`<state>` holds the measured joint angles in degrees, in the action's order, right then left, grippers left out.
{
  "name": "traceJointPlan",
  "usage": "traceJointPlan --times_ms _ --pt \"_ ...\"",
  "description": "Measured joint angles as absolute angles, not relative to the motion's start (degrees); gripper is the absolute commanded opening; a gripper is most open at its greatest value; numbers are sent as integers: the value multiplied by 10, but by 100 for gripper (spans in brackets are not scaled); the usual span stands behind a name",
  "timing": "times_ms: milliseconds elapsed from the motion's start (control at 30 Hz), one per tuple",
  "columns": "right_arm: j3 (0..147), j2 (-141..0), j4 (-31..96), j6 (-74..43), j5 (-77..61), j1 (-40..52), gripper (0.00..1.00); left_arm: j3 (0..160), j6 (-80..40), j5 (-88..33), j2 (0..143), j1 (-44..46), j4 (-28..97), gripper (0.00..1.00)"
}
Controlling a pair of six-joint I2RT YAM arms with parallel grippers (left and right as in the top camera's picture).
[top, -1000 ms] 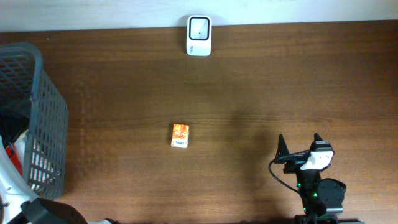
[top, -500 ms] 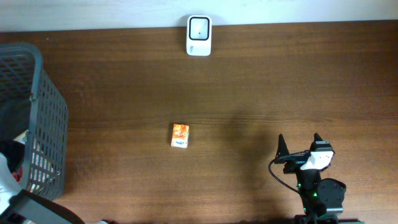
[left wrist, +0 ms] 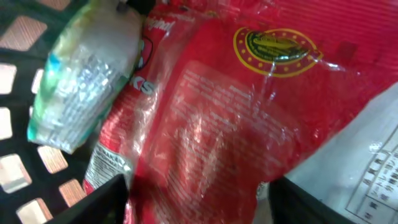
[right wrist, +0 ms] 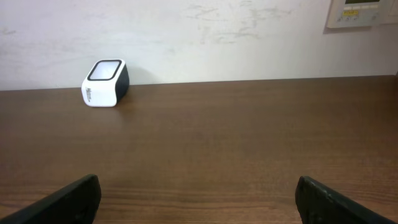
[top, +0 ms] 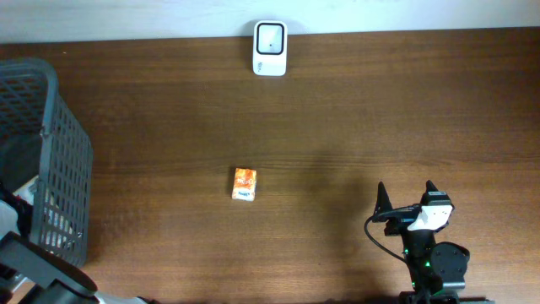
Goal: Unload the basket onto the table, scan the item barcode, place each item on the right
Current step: 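Reach the left gripper back into the basket and grasp the red bag, then carry the red snack bag out and drop it beside the orange box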
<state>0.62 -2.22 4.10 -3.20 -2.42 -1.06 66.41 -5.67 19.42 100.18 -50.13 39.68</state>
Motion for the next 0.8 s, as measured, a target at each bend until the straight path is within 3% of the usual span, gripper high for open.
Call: traceJointPlan --times_ms 33,67,500,800 --pt "6 -22 41 -32 -24 -11 99 664 -58 196 1003 -501 396 1" --pt "6 -22 41 -32 -24 -11 99 664 -54 201 1004 -501 395 0" --pt "6 -22 41 -32 -24 -11 99 706 -49 213 986 -491 431 0" --pt "6 -22 41 -32 -24 -11 99 867 -49 168 797 -379 415 0"
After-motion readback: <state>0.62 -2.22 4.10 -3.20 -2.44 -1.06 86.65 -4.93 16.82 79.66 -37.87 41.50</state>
